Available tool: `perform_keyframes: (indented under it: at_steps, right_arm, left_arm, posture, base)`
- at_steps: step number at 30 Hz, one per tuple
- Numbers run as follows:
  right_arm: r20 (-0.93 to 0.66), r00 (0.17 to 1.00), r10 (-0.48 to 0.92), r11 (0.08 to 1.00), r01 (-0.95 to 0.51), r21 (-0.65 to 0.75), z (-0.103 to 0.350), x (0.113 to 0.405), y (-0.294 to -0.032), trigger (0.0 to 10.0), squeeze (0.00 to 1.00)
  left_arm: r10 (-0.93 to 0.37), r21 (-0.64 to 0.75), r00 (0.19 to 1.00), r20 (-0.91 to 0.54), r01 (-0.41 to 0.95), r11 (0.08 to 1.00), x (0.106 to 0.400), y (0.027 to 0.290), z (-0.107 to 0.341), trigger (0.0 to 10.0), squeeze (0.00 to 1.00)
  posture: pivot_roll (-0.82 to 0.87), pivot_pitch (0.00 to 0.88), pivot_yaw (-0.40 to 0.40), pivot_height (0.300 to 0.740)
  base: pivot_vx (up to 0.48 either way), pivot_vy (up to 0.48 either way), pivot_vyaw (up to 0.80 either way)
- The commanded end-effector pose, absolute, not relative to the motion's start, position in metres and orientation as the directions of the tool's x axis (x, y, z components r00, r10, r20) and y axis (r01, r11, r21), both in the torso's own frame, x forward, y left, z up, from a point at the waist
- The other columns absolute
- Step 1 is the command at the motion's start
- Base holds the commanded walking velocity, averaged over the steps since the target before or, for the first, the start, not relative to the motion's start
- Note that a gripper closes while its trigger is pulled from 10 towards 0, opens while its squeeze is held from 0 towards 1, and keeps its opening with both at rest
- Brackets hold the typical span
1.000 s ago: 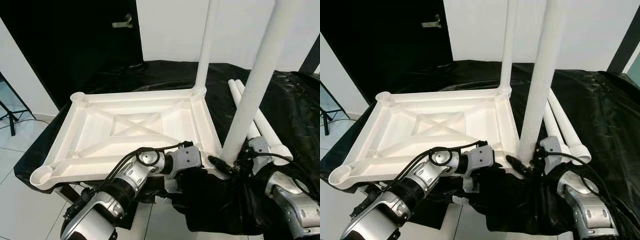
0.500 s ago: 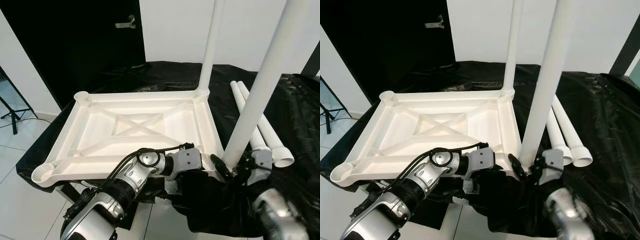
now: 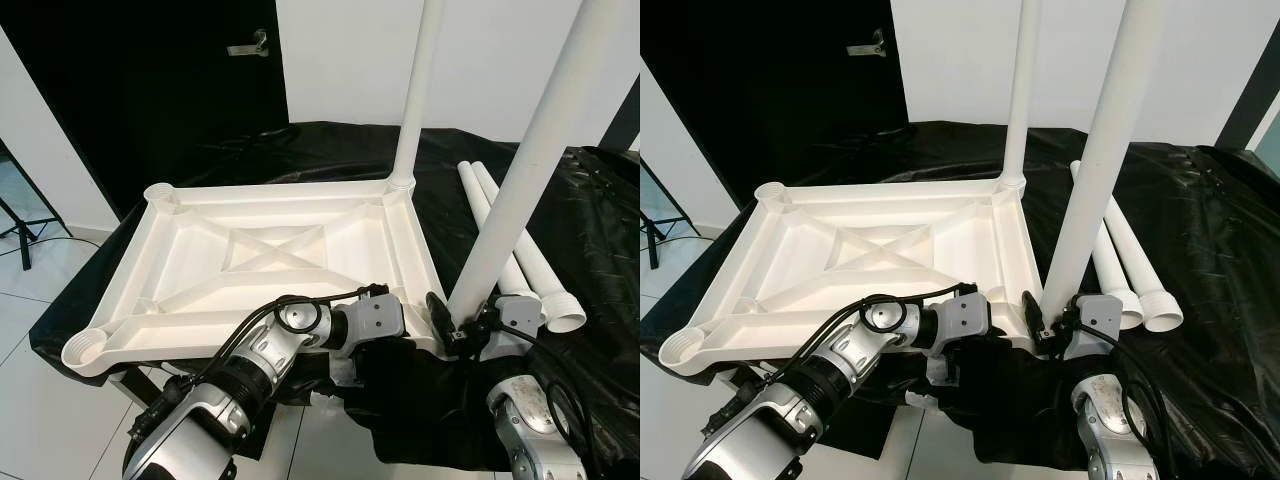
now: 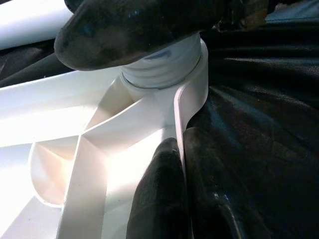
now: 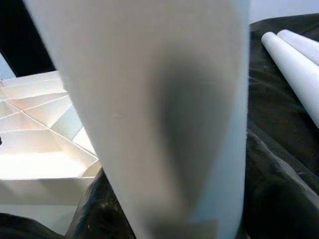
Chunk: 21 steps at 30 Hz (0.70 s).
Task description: Building children table
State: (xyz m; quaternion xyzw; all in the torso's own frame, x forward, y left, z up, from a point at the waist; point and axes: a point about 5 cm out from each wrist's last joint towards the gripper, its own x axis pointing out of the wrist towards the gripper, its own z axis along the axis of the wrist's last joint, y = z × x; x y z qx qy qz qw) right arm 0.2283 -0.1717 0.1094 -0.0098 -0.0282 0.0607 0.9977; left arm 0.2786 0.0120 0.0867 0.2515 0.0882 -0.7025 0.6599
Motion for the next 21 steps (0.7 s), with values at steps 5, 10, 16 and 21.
perform_keyframes:
  at_steps: [5, 10, 16, 21]
  right_arm:
    - [0.066, 0.992, 0.111, 0.993, -0.108, -0.057, 0.114, 0.234, -0.183, 10.0, 1.0]
    - [-0.011, 0.954, 0.301, 0.952, -0.301, -0.06, 0.11, 0.239, -0.182, 10.0, 1.0]
    - [-0.076, 0.892, 0.445, 0.887, -0.451, -0.099, 0.109, 0.241, -0.187, 10.0, 0.0]
    - [-0.168, 0.821, 0.546, 0.822, -0.563, -0.083, 0.104, 0.239, -0.189, 10.0, 0.0]
  left_arm:
    - [-0.772, -0.046, -0.149, -0.618, 0.987, -0.154, 0.252, 0.04, 0.03, 10.0, 0.0]
    - [-0.773, -0.044, -0.149, -0.616, 0.987, -0.155, 0.252, 0.039, 0.031, 10.0, 0.0]
    - [-0.774, -0.044, -0.15, -0.615, 0.987, -0.156, 0.252, 0.038, 0.031, 10.0, 0.0]
    - [-0.775, -0.043, -0.146, -0.615, 0.988, -0.152, 0.253, 0.039, 0.031, 10.0, 0.0]
  posture:
    - [0.16, 0.0, -0.014, 0.74]
    - [0.15, 0.0, -0.013, 0.74]
    - [0.16, 0.0, -0.015, 0.74]
    - [0.16, 0.0, -0.018, 0.74]
  base:
    - [0.0, 0.0, 0.0]
    - [0.0, 0.0, 0.0]
    - [0.0, 0.0, 0.0]
    - [0.0, 0.0, 0.0]
